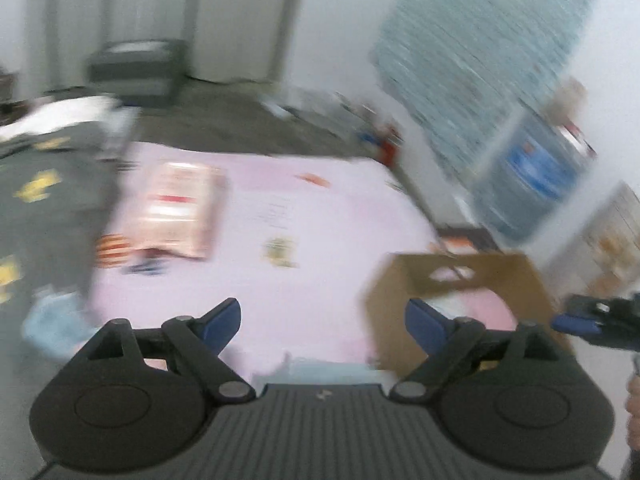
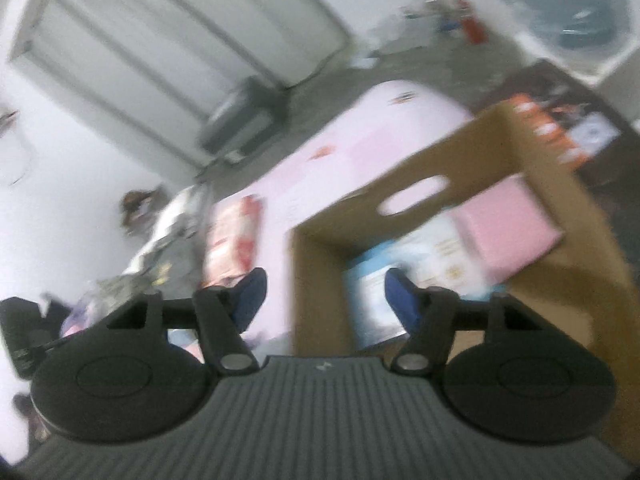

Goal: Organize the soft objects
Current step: 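Move both grippers back over the blue-and-white wet wipes pack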

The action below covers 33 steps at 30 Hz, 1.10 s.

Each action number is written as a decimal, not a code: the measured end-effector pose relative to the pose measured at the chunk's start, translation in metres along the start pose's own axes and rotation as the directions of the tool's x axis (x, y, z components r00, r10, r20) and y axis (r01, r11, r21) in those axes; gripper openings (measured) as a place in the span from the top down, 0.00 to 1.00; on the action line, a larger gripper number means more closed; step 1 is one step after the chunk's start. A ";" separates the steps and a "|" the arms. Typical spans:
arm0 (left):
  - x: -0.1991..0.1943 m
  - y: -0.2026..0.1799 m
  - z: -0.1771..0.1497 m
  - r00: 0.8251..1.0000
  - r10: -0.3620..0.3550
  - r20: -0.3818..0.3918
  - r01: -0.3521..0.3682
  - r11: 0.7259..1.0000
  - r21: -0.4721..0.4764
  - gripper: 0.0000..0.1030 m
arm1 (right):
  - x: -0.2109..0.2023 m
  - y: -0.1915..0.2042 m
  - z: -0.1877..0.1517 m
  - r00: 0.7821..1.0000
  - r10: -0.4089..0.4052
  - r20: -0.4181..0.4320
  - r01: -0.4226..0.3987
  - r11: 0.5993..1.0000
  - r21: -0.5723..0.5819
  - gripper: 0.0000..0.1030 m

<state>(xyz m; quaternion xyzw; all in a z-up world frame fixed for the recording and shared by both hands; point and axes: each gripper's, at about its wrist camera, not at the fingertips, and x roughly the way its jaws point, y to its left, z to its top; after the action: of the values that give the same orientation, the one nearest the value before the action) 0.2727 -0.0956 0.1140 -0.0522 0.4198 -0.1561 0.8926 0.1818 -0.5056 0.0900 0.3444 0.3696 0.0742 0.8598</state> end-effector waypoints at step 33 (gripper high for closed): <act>-0.001 0.139 -0.187 0.994 0.107 0.010 -0.101 0.963 -0.251 0.34 | 0.316 0.212 -0.143 0.865 -0.265 -0.426 0.022 0.869 -0.495 0.50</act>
<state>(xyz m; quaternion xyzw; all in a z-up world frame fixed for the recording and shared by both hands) 0.1614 0.0430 -0.0363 -0.1439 0.4279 -0.0543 0.8906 0.3367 -0.1483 -0.0271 0.0646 0.5671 0.1790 0.8014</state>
